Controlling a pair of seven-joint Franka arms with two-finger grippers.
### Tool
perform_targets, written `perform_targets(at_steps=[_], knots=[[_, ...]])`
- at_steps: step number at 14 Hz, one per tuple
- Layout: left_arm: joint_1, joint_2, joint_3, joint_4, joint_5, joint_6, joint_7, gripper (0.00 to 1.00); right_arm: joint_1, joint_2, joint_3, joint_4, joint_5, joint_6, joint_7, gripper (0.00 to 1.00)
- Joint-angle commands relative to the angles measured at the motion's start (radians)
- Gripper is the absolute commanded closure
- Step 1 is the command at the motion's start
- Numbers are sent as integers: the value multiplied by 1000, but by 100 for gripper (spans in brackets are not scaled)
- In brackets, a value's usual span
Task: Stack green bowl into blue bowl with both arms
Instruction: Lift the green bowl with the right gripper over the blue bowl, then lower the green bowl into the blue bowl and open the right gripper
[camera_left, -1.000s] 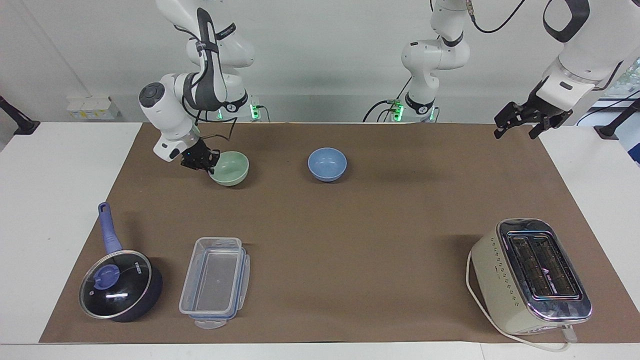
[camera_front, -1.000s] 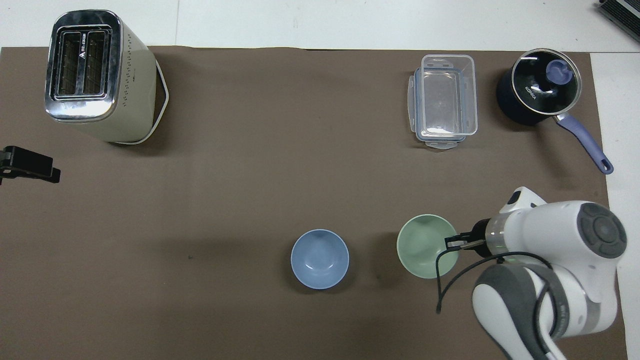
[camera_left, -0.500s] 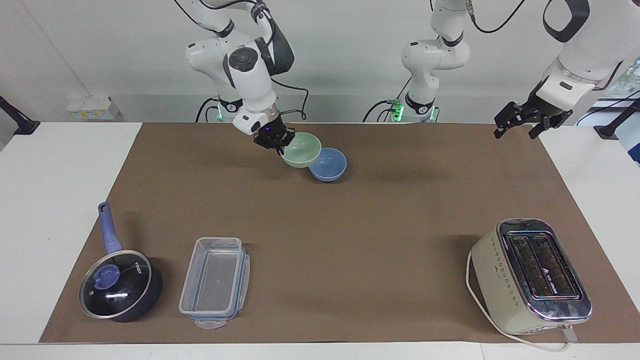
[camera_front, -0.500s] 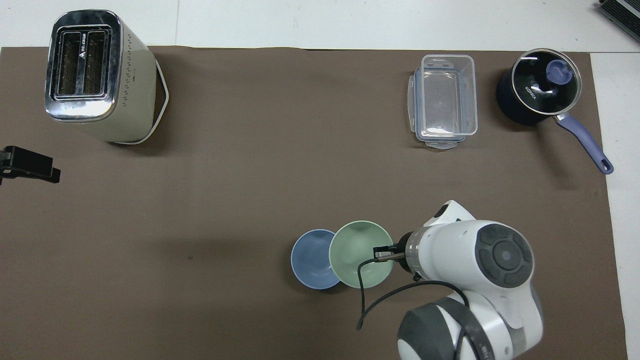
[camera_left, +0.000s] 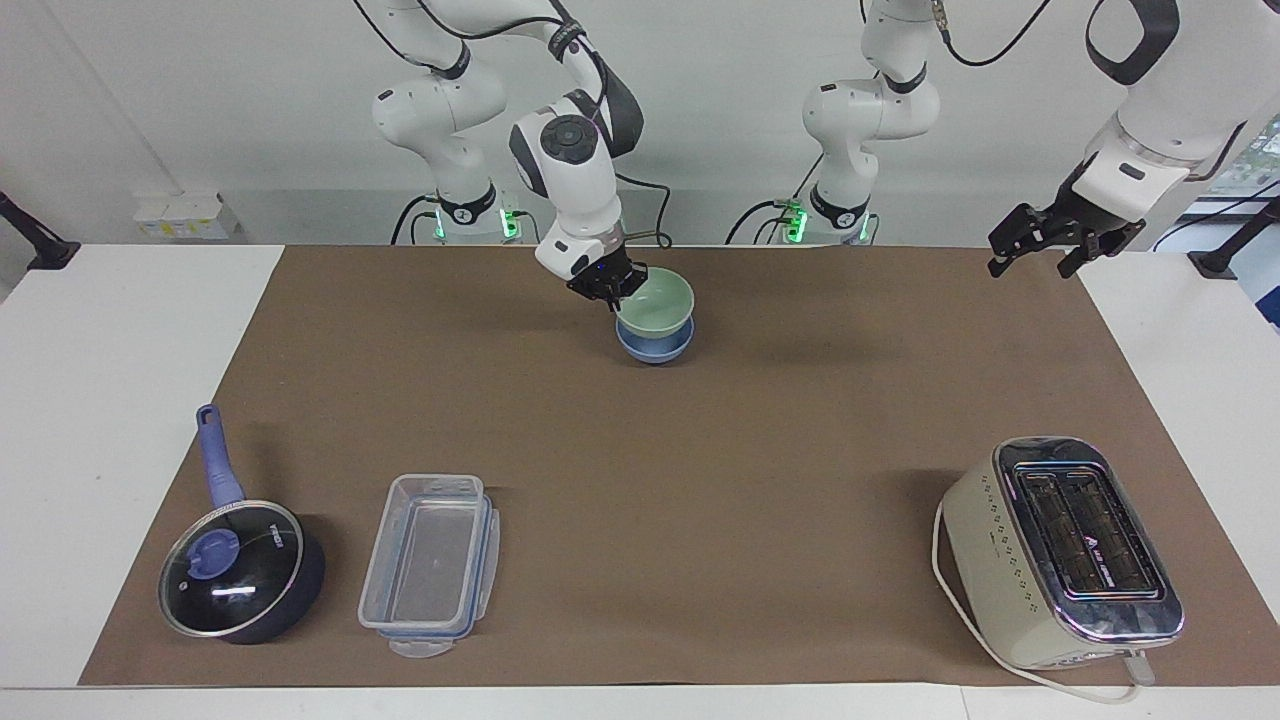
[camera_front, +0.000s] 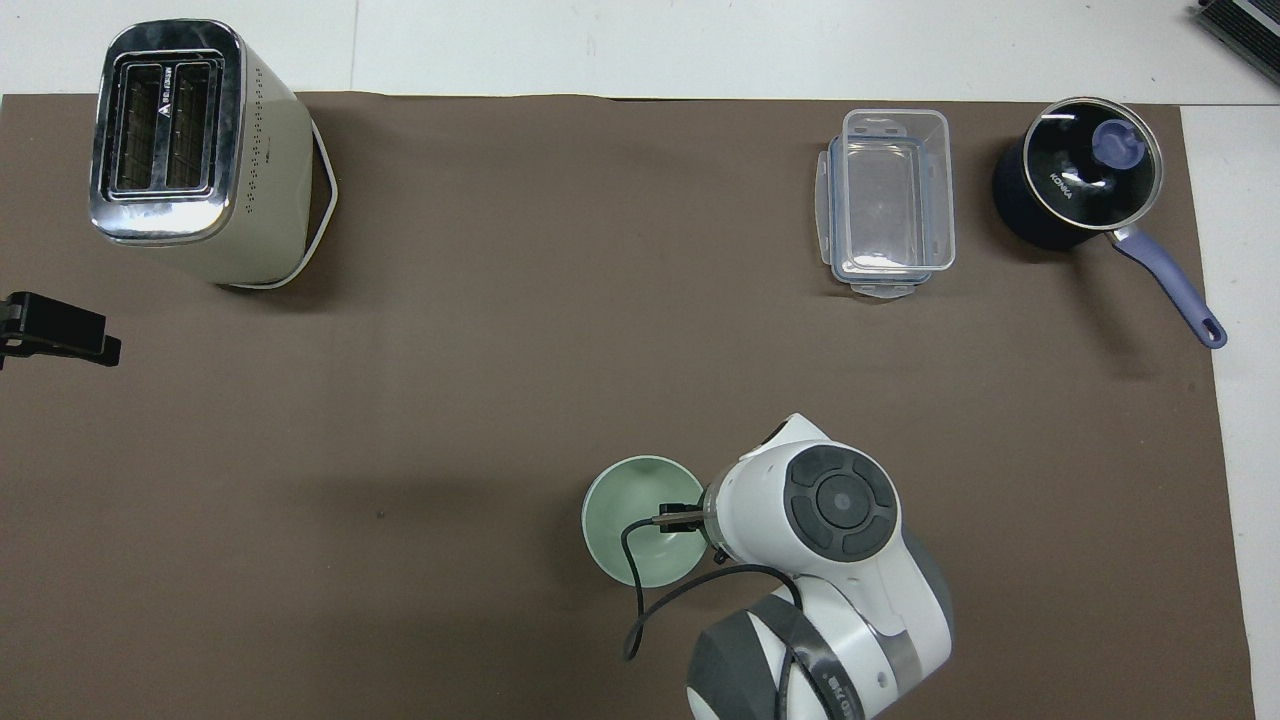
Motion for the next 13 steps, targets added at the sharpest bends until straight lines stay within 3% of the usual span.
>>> perform_targets(at_steps=[1, 4, 13], knots=[[6, -7, -5, 8, 17, -21, 2, 0, -9, 7, 2, -1, 22, 5, -25, 100], [4, -7, -5, 8, 17, -21, 2, 0, -16, 30, 2, -26, 38, 77, -59, 100], [4, -7, -5, 8, 17, -21, 2, 0, -16, 47, 2, -36, 103, 100, -107, 100]])
